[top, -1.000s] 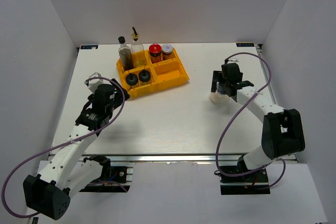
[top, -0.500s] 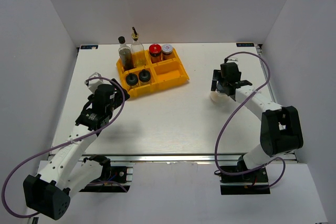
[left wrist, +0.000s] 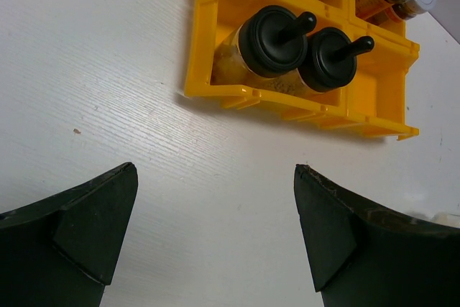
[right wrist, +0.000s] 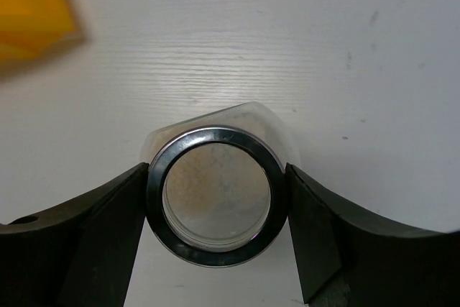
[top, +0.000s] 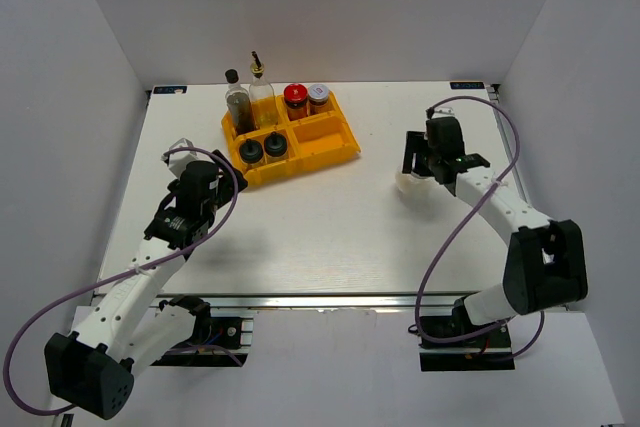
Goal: Organize the condiment bottles
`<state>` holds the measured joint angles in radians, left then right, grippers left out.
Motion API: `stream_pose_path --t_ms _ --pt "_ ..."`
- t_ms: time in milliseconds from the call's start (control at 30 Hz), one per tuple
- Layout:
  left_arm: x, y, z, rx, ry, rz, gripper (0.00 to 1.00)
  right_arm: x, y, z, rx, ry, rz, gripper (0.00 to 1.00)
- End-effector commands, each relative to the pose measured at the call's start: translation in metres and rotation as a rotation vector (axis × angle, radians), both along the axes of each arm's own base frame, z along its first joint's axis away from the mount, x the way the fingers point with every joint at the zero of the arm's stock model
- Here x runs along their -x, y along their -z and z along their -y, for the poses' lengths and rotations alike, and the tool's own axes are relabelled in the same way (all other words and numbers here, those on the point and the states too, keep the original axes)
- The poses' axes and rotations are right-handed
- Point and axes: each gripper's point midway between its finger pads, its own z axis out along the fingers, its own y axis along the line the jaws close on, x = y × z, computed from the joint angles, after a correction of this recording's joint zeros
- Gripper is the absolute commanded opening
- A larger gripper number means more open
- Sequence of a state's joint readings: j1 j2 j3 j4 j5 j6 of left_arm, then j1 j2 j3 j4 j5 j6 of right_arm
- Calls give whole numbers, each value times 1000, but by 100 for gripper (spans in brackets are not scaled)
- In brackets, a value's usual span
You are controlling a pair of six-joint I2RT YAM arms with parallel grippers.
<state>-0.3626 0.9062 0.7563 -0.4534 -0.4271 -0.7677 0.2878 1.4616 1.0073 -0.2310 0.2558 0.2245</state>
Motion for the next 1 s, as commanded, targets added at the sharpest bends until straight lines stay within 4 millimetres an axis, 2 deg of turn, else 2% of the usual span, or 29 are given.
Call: stream_pose_path --t_ms 0,33,100,133,200,267,400,567,667,700,767,800,867,900,967 --pt "0 -2 1 11 14 25 98 -10 -95 -57 -127 -299 254 0" --pt "-1 -1 1 11 14 25 98 2 -110 -80 -191 -434 274 0" --pt "-1 -1 2 9 18 27 98 14 -131 -103 -229 -592 313 0" --pt "-1 0 1 6 17 26 98 28 -137 -121 -278 -708 304 0" --pt "-1 0 1 2 18 26 98 40 -155 -138 -314 -811 322 0" --pt "-1 0 1 3 18 28 98 57 -162 -157 -318 -962 337 0" --pt "-2 2 0 -5 11 27 98 84 -182 -185 -347 -1162 391 0" --pt "-3 4 -1 -14 7 23 98 83 -192 -201 -322 -1209 432 0" --pt "-4 5 -3 -22 -2 22 98 73 -192 -211 -317 -1183 424 0" --pt "-4 5 -4 -25 -6 20 98 53 -188 -209 -285 -1091 426 0" --pt "-5 5 -6 -31 -16 21 98 32 -194 -211 -255 -964 440 0" --pt "-5 6 -6 -34 -21 17 98 6 -186 -204 -224 -807 430 0" --pt "-6 8 -8 -42 -28 10 98 -14 -193 -202 -221 -654 446 0" --pt "-6 8 -8 -45 -30 11 98 -33 -184 -193 -197 -507 434 0" --pt "-7 9 -9 -49 -38 4 98 -45 -184 -197 -183 -404 453 0"
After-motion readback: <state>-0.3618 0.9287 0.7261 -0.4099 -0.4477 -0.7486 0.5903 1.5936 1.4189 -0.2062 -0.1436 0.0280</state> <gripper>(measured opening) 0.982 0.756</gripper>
